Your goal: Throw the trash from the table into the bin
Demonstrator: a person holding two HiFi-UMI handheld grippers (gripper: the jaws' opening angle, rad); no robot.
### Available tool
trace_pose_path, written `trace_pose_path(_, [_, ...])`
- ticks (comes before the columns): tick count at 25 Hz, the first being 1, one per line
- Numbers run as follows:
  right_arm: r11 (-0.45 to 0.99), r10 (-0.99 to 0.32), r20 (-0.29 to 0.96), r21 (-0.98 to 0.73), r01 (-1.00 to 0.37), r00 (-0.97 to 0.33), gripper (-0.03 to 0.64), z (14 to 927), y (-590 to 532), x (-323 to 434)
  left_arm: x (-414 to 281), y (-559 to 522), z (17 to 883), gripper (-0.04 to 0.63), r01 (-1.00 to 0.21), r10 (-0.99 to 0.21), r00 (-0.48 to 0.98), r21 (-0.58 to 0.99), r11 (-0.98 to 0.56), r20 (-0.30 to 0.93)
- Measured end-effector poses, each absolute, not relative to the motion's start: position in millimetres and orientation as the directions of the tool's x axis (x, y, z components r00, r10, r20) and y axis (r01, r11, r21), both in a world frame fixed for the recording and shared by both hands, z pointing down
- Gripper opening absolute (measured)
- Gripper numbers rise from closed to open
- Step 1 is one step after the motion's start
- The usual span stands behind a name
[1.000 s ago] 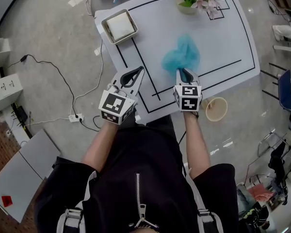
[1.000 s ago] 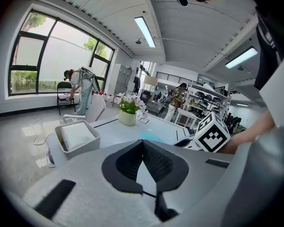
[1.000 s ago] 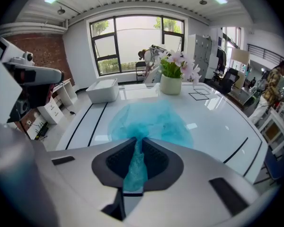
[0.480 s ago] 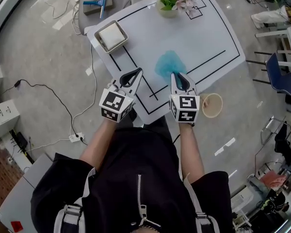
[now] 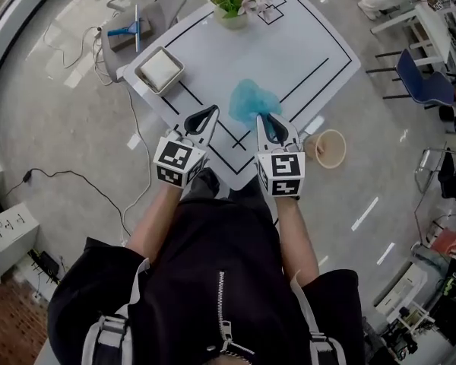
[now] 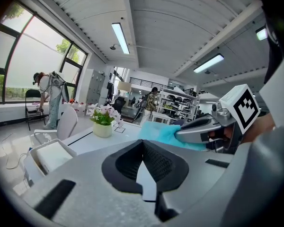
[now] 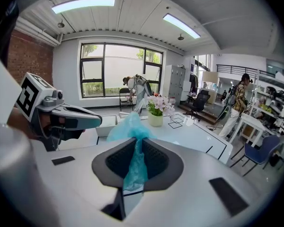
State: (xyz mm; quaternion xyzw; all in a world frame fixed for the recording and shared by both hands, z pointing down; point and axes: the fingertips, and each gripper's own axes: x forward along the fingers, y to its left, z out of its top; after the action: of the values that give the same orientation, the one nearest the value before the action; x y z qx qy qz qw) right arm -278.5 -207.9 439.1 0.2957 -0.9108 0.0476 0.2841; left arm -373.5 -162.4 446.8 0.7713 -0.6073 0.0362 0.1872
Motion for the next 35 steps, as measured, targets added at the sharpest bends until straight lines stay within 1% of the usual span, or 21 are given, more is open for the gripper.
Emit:
trace_pose_path(8, [0.748, -0.593, 0.542, 0.094, -0.658, -0.596, 0.038, 434.3, -198.2, -232.1, -323.1, -174.9, 440.8, 0.005, -0.908, -0.881, 0.395, 0.253, -0.333, 0.259])
trace_pose_path(15, [0.676, -0.646, 0.539, 0.073, -0.733, -0.541, 0.038, 437.3, -203.4, -176.1, -271.7, -190.1, 439.4, 0.005, -0.875, -0.835, 0.478, 0.236, -0.423, 0.272])
trace_pose_path(22, [0.624, -0.671, 0.537, 0.038, -0.78, -0.511, 0.038, 444.8, -210.0, -102.5, -208.2, -202.8, 435.3, 0.005, -0.858, -0.805, 0.512, 0.201, -0.472, 0.298])
trace_pose_path(35, [0.596, -0.692, 0.509, 0.002, -0.803, -0.512, 0.038, 437.5, -237.2, 55.2, -61.9, -226.7, 426.1, 0.005, -0.863, -0.799, 0.504, 0.157, -0.48, 0.327])
